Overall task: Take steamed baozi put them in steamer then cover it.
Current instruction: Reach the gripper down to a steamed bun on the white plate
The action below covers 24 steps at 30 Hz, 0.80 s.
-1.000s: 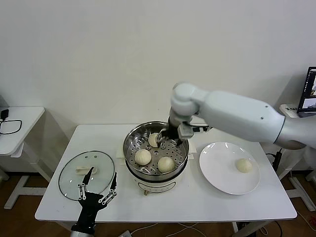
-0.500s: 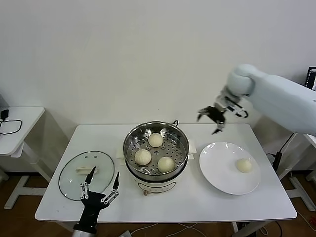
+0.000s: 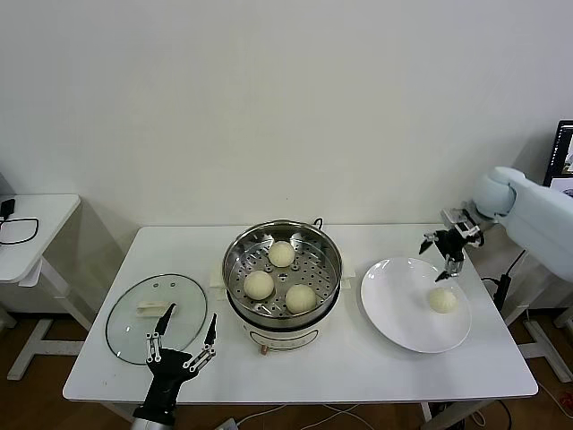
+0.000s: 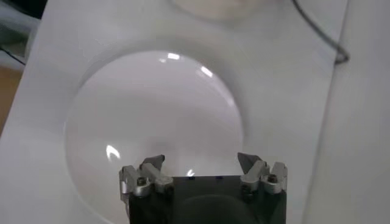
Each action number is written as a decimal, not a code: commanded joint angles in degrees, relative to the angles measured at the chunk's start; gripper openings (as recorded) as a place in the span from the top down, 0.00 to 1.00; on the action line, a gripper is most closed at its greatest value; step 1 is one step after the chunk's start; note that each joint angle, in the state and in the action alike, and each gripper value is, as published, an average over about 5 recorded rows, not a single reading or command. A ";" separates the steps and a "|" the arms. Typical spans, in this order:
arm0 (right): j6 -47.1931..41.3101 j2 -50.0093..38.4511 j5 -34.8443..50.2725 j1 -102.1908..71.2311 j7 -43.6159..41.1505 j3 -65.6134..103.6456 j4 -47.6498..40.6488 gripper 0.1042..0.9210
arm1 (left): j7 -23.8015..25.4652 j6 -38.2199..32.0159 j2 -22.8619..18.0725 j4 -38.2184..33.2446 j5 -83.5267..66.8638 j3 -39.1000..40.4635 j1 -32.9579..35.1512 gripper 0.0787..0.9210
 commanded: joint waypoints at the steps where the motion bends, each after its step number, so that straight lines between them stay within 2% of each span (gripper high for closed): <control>1: -2.12 -0.14 -2.96 -7.10 0.25 3.01 -5.84 0.12 | 0.00 -0.14 0.00 0.04 0.02 -0.10 0.02 0.12; 24: -0.45 5.37 -8.28 -11.07 0.54 7.41 -12.45 0.12 | -0.02 -0.40 -0.23 0.32 0.00 -0.58 0.13 0.12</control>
